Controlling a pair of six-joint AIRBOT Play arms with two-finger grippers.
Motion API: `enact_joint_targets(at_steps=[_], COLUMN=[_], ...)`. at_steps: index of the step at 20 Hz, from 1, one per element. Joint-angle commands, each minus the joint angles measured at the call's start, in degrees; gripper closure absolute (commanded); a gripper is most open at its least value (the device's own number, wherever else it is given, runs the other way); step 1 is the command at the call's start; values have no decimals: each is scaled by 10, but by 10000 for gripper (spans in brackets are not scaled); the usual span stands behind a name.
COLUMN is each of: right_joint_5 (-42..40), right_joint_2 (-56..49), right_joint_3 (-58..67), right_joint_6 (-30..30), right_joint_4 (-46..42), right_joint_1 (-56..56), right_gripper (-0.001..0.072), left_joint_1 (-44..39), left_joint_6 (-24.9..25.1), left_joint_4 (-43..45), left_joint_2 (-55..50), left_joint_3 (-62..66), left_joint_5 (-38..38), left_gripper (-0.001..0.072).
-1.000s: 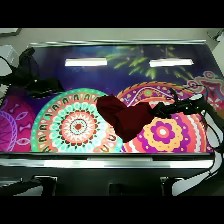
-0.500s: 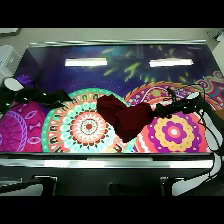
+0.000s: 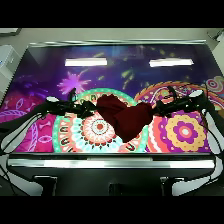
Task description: Fold the clothes and pants, and hang the long-sleeved shirts on hangers.
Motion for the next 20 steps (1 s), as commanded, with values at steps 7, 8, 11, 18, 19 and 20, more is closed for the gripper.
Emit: enact_joint_targets(at_steps=[7, 8, 11, 18, 19, 20], right_joint_5=[-3, -3, -4, -5, -5, -5], right_joint_2=[1, 2, 2, 22, 34, 51], right_joint_3=[1, 1, 1, 1, 1, 1], right_joint_6=[5, 3, -5, -8, -10, -17], right_joint_4=[14, 19, 36, 38, 38, 38], right_joint_1=[0, 0, 0, 0, 0, 0], right_gripper=[680, 680, 680, 681, 681, 682], left_joint_1=[-49, -49, -59, -73, -67, -57], left_joint_6=[-32, -35, -39, -38, -38, -38], left_joint_4=[-26, -27, -26, -26, -26, -24], left_joint_2=[-31, -32, -35, -31, -27, -19], left_joint_3=[25, 25, 25, 37, 46, 61], left_joint_5=[37, 37, 37, 21, 7, -11], left_gripper=[61, 117, 329, 686, 687, 687])
